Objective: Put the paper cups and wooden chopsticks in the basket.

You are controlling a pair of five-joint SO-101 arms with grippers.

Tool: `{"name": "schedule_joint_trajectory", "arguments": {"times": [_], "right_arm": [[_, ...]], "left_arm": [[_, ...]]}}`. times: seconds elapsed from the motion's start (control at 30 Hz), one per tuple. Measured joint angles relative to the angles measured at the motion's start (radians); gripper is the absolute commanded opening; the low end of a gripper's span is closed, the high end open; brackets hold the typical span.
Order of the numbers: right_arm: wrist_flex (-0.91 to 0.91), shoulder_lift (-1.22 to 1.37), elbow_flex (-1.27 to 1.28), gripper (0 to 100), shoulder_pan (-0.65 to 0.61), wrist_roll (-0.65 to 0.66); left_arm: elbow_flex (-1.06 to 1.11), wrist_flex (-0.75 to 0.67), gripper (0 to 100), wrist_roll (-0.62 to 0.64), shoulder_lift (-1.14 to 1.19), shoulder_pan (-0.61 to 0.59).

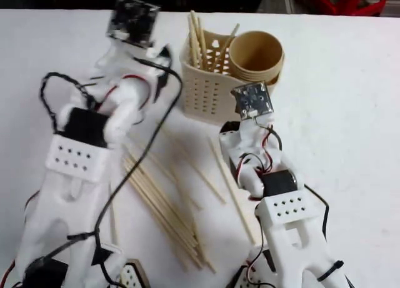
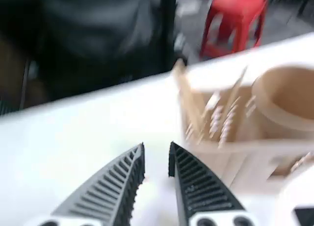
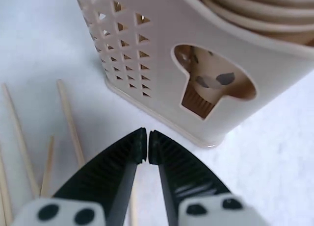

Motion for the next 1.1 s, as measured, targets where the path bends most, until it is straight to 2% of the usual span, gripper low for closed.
{"name": "schedule_joint_trajectory", "arguments": {"times": [0.17, 0.33, 0.6, 0.97, 1.1], "right_arm": [[0.000, 0.000, 0.000, 2.1, 0.000, 0.000], [0.000, 0.000, 0.000, 2.1, 0.000, 0.000], [0.000, 0.000, 0.000, 2.1, 0.000, 0.000], [0.000, 0.000, 0.000, 2.1, 0.000, 0.000], [0.000, 0.000, 0.000, 2.1, 0.000, 0.000]], "left_arm": [[0.040, 0.230, 16, -0.002, 0.002, -0.118], [0.164, 0.354, 20, -0.061, 0.061, -0.157], [0.348, 0.377, 20, -0.068, 0.173, -0.157], [0.439, 0.384, 20, -0.077, 0.204, -0.176], [0.440, 0.457, 20, -0.167, 0.150, -0.183]]}}
